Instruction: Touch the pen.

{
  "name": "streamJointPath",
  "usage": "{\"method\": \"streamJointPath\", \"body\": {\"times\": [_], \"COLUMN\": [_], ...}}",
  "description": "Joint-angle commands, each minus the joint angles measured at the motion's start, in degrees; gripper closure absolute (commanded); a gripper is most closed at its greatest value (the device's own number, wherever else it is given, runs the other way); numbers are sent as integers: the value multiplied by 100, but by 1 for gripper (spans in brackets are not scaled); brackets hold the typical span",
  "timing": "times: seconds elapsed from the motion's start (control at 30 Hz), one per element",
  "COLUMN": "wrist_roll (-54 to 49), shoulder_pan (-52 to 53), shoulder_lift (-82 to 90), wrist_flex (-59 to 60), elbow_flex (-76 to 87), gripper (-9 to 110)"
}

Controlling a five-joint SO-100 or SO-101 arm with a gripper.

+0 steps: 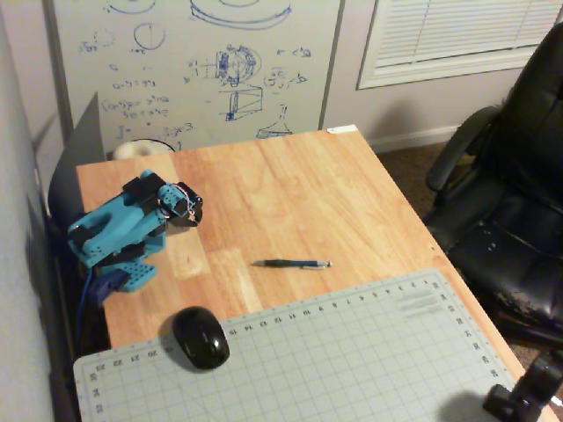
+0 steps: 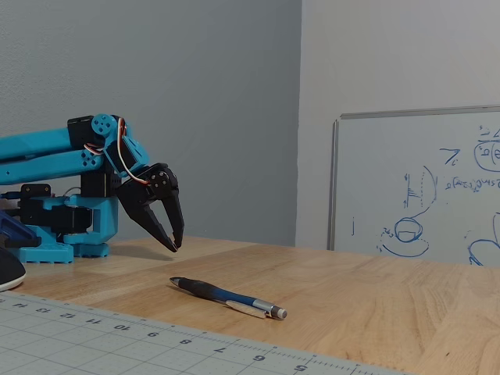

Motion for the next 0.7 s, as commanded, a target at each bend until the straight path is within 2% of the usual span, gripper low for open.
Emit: {"method": "streamJointPath", "body": {"times": [0.0,0.5,0.67], "wrist_roll": [18,62,-26], "shoulder_pan": [-44,70,721], "shoulder_lift": [62,-35,-738], "wrist_flex": [0,-457,-800], "elbow_flex": [-70,-624,-1037], "gripper": [101,101,101]}}
